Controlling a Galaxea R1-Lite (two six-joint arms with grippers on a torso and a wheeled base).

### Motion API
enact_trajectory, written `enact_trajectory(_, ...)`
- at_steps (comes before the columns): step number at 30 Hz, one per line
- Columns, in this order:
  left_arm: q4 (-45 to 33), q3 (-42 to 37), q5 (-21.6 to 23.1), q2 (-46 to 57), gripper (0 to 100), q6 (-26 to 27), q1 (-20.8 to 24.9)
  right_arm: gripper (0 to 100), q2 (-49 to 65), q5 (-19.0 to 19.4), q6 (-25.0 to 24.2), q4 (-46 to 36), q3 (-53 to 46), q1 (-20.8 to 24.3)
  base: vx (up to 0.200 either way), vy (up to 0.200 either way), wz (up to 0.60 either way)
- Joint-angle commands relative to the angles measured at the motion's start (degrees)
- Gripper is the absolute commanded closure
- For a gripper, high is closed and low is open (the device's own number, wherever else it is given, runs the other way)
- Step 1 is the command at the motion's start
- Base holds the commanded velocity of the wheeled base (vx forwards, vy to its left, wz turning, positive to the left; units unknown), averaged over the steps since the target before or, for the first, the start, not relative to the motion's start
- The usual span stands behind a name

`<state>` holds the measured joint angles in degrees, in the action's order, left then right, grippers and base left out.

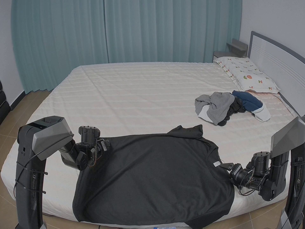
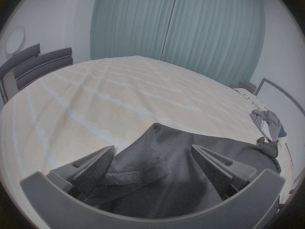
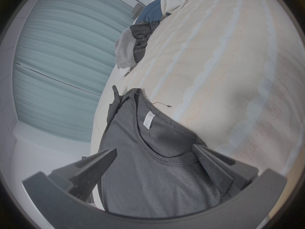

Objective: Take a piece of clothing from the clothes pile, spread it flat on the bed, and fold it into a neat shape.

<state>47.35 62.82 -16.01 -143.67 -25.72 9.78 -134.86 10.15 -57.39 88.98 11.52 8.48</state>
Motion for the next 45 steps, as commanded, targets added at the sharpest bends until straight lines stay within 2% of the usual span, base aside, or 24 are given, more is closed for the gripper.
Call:
enact_trajectory(1,0.11,0.02,-0.69,-0.47,0,0.41,-0.90,0,-0.05,0.04,0.00,0.58,-0.01,-0.05,0.000,0.000,0.00)
enact_trajectory(9,2.13,0.20,-2.10,-0.56,0,6.65,-4.68,0,-0.14,0.04,0.00,0.58,-0.01,0.04,0.000,0.000,0.00)
enact_trajectory(21,15.23,3.89,-2.10,-6.01,0,12.89,-9.07,0,-0.14,0.04,0.00,0.58,0.08,-0.05,0.000,0.000,0.00)
enact_trajectory(28,15.58,3.10,-1.31,-4.61,0,7.88,-8.37,0,-0.14,0.04,0.00,0.58,0.08,-0.05,0.000,0.000,0.00)
enact_trajectory(33,13.12,0.29,-0.61,-1.27,0,5.16,-5.82,0,-0.14,0.04,0.09,0.58,0.08,-0.05,0.000,0.000,0.00)
enact_trajectory(41,8.90,-3.58,4.67,3.48,0,1.90,-3.54,0,-0.14,0.04,0.09,0.58,0.08,0.04,0.000,0.000,0.00)
enact_trajectory(43,5.74,-4.37,7.39,4.45,0,1.82,-3.36,0,-0.14,0.04,0.09,0.58,0.08,0.04,0.000,0.000,0.00)
enact_trajectory(45,3.10,-4.37,8.10,4.54,0,1.90,-3.27,0,-0.14,0.04,0.09,0.58,0.08,0.13,0.000,0.000,0.00)
